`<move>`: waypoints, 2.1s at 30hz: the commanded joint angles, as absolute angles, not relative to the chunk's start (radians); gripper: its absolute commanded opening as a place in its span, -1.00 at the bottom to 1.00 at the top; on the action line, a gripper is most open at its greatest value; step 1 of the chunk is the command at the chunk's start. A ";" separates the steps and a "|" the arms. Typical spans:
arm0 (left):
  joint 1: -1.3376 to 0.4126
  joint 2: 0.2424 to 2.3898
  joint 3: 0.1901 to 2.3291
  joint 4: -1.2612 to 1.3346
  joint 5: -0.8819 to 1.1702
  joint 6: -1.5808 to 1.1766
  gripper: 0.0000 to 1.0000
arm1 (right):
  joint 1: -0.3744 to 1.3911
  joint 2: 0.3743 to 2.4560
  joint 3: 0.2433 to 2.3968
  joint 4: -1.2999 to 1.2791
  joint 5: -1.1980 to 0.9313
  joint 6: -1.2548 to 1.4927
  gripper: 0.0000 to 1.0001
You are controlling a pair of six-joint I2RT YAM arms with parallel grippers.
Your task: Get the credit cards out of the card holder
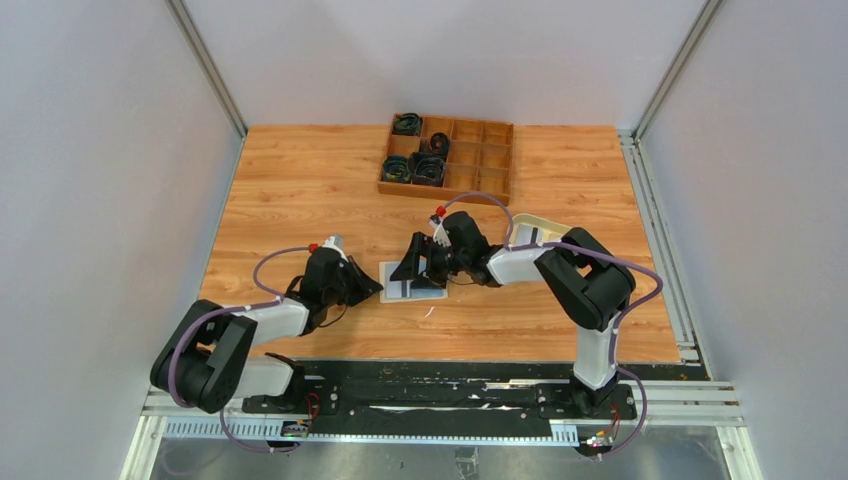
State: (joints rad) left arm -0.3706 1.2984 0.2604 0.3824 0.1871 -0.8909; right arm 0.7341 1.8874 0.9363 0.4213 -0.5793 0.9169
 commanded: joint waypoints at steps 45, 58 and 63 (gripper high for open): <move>-0.371 1.270 0.229 0.301 0.140 -0.861 -1.00 | 0.707 1.941 0.937 0.572 -0.729 1.088 0.45; -0.371 1.270 0.224 0.301 0.139 -0.861 -1.00 | 0.656 1.919 0.871 0.598 -0.741 1.084 0.25; -0.371 1.270 0.222 0.301 0.140 -0.859 -1.00 | 0.639 1.924 0.831 0.618 -0.746 1.081 -0.01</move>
